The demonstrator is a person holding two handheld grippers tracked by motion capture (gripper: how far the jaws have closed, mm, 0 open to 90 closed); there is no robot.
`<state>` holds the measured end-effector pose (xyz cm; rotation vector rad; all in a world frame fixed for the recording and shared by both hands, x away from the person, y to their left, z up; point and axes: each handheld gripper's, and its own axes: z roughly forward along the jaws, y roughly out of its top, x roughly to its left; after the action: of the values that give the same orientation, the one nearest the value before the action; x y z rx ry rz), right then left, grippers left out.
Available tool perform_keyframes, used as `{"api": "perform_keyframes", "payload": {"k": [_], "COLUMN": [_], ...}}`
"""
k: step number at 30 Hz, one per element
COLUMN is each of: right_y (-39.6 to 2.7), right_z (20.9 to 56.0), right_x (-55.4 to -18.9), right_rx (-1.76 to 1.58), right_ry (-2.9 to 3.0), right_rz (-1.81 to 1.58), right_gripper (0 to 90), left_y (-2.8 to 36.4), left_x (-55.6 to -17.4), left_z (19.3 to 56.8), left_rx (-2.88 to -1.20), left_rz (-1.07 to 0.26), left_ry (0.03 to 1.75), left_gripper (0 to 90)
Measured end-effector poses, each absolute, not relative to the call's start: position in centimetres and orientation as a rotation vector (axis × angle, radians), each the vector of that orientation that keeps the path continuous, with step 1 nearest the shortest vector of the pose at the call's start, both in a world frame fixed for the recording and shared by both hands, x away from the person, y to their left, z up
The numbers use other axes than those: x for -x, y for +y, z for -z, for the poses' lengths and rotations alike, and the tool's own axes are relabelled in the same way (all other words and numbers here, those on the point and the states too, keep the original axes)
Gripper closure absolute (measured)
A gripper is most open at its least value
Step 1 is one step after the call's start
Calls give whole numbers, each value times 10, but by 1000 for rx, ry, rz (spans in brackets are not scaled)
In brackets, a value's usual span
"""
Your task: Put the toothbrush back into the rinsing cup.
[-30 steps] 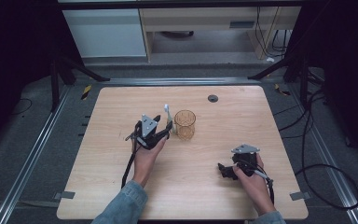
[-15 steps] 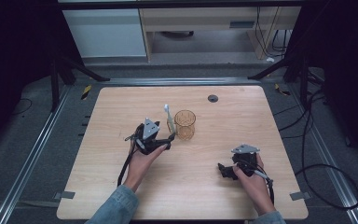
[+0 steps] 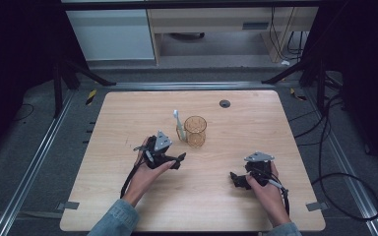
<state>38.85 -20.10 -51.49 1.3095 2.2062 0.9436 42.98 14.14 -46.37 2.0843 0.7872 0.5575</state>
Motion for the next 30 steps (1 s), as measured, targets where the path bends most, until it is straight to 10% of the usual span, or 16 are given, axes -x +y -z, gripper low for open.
{"api": "perform_keyframes", "payload": {"k": [30], "right_y": [-201], "right_z": [515], "right_x": [-388], "right_rx": [-1309], "right_ry": [2207], "right_rz": [-944], "right_gripper": [4], "left_y": [212], "left_x": [-419], "left_z": [484], "left_rx": [-2282], "left_rz": [-517], "left_ry": [1030], "left_gripper": [54]}}
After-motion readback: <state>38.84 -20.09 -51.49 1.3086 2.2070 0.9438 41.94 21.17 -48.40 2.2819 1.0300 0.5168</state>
